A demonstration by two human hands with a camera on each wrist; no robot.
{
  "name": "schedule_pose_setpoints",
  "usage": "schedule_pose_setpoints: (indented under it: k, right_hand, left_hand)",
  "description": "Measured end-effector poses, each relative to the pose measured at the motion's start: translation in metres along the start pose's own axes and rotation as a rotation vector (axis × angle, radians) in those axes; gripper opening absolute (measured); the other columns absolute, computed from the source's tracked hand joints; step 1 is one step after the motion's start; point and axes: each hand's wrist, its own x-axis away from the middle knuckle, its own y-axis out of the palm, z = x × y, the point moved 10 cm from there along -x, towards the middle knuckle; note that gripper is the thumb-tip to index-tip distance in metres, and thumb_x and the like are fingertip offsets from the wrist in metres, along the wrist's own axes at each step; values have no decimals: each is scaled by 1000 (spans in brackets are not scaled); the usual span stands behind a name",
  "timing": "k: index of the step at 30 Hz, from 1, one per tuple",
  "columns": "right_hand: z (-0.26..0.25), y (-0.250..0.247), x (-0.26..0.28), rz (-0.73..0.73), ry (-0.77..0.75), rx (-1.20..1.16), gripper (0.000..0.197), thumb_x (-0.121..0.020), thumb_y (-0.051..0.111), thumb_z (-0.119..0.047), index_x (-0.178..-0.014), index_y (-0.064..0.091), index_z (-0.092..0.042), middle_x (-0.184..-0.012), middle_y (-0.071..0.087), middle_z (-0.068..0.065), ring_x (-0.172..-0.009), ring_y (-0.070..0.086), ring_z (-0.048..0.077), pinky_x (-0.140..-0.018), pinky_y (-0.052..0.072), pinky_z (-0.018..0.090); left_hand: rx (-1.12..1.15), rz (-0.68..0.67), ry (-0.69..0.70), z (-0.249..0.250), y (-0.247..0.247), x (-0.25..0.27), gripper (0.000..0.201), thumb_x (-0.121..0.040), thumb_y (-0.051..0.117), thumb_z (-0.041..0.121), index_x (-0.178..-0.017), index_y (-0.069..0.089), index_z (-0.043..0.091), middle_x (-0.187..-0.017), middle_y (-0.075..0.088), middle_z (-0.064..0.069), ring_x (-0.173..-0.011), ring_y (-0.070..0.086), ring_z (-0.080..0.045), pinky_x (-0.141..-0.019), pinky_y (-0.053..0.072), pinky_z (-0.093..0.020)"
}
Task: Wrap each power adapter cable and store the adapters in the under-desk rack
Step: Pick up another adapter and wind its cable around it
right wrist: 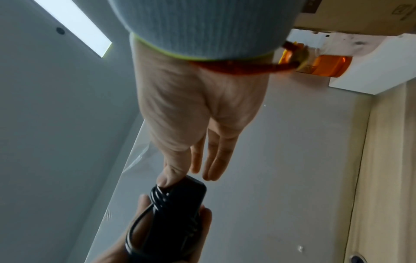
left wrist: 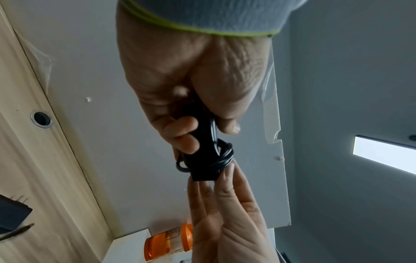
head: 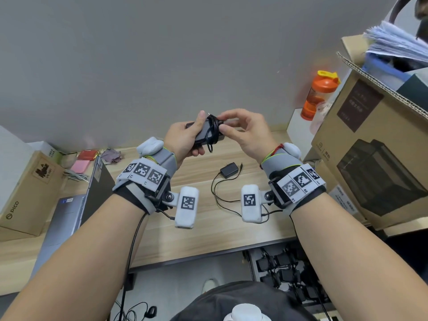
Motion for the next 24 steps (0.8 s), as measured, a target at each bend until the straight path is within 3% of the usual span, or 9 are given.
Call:
schedule_pose_setpoints:
  k: [2, 6, 9, 12, 16, 18, 21, 24]
  right_hand:
    - [1, 3, -2, -35, 8, -15, 19, -86, 72, -5, -87, 65, -23, -103, 70, -1, -85, 68, 2, -82, 54, 23]
    - [4, 1, -6, -14, 15, 14, 18, -90, 66, -6, -85, 61, -22, -86, 73, 5, -80, 69, 16, -83, 57, 36]
    - [5, -9, -7, 78, 44, 39, 17, -94, 60, -8, -85, 54, -20, -76, 73, 3, -68, 70, 14, -68, 59, 30]
    - [3, -11, -6, 133, 50, 133, 14, -97, 57, -11, -84, 52, -16, -68, 70, -3, -53, 64, 8, -56, 52, 22]
    - [8, -14, -1, 202, 68, 215, 11, -98, 55, -15, -87, 52, -12, -61, 67, -6, -44, 57, 1, -50, 45, 14]
    - [14, -10, 1, 202, 90, 212, 12, -98, 55, -16, -87, 52, -12, -62, 65, -6, -43, 55, 0, -50, 45, 15]
    - [31, -3, 0, 194, 158, 151, 15, -99, 55, -17, -84, 52, -14, -64, 63, -7, -47, 57, 6, -51, 50, 24]
    - [52, 10, 6, 126, 308, 57, 18, -100, 53, -19, -85, 53, -10, -61, 59, -6, -48, 57, 7, -51, 51, 27]
  left_hand:
    - [-54, -3, 27, 2, -3, 0, 55, -87, 57, 63, -86, 69, 9, -69, 66, -11, -43, 50, -16, -36, 36, -20]
    - [-80, -63, 72, 5, -3, 3, 47, -89, 62, 51, -95, 72, 5, -73, 69, -9, -39, 51, -15, -34, 34, -18]
    - [-133, -128, 108, 6, 3, 7, 26, -90, 66, 38, -99, 72, 14, -72, 68, -5, -39, 52, -16, -35, 36, -18]
    - [-187, -197, 124, 4, 10, 12, 13, -85, 74, 28, -96, 72, 20, -69, 68, -2, -40, 53, -17, -38, 39, -19]
    - [-231, -269, 144, 5, 16, 15, 17, -79, 80, 22, -94, 73, 19, -71, 69, -4, -42, 51, -17, -41, 41, -20]
    - [-230, -283, 164, 7, 16, 17, 21, -78, 81, 18, -97, 73, 14, -71, 69, -6, -41, 50, -16, -41, 41, -20]
    - [-198, -274, 176, 4, 13, 13, 24, -77, 81, 15, -99, 71, 13, -70, 69, -7, -40, 50, -14, -41, 42, -20]
    - [-180, -289, 167, -6, 13, 7, 21, -78, 80, 19, -97, 72, 17, -68, 68, -4, -41, 51, -18, -41, 42, -22]
